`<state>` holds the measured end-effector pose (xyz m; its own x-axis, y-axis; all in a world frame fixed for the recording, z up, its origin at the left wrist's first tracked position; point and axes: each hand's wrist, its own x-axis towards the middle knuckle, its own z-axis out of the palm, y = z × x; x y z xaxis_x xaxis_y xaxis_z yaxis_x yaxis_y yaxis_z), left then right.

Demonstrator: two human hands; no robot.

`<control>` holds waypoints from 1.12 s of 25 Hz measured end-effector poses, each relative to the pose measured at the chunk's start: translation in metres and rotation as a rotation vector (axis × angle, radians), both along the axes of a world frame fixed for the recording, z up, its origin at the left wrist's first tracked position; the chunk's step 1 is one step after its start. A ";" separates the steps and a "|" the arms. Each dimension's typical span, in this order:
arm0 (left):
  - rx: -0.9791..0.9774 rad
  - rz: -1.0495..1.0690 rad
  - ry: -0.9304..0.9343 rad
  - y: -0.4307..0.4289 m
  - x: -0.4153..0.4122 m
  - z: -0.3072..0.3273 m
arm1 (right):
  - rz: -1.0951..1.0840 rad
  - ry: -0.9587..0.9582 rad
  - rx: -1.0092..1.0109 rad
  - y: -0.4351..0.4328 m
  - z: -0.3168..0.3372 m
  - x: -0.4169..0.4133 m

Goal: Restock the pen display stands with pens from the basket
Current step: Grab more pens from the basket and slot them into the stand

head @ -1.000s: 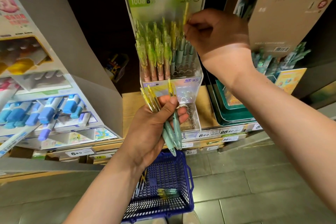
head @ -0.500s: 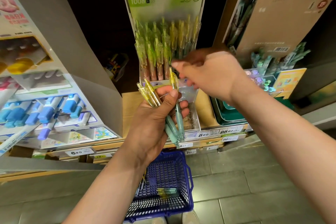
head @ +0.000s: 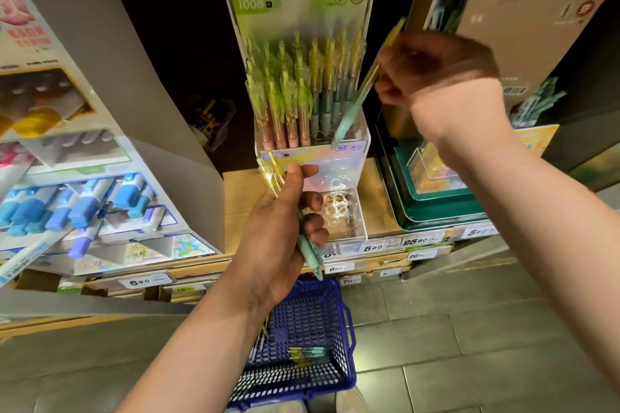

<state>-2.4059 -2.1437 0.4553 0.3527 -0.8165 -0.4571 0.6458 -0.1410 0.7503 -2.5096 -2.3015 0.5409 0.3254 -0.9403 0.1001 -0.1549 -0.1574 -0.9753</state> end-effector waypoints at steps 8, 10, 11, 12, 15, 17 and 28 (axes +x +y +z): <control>-0.060 0.022 0.005 -0.002 -0.001 0.003 | -0.074 0.182 -0.308 -0.016 0.001 0.016; -0.080 0.035 0.006 0.000 -0.001 0.001 | -0.061 0.250 -0.364 -0.014 -0.003 0.020; -0.098 0.040 0.012 0.001 -0.001 0.000 | -0.060 0.289 -0.395 -0.014 -0.004 0.022; -0.122 0.042 0.014 0.002 -0.001 0.000 | -0.056 0.328 -0.420 -0.013 -0.006 0.023; -0.172 0.035 -0.030 0.005 0.001 -0.002 | 0.007 0.481 -0.444 -0.013 -0.017 0.025; -0.164 0.023 -0.057 0.006 0.002 -0.004 | 0.038 0.560 -0.446 -0.012 -0.027 0.025; -0.172 -0.050 -0.016 -0.001 -0.002 0.000 | 0.403 0.363 0.165 0.036 -0.033 0.000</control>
<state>-2.4079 -2.1447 0.4549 0.3156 -0.8989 -0.3041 0.6287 -0.0419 0.7765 -2.5095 -2.2660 0.5082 0.6482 -0.7282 -0.2229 -0.4440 -0.1235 -0.8875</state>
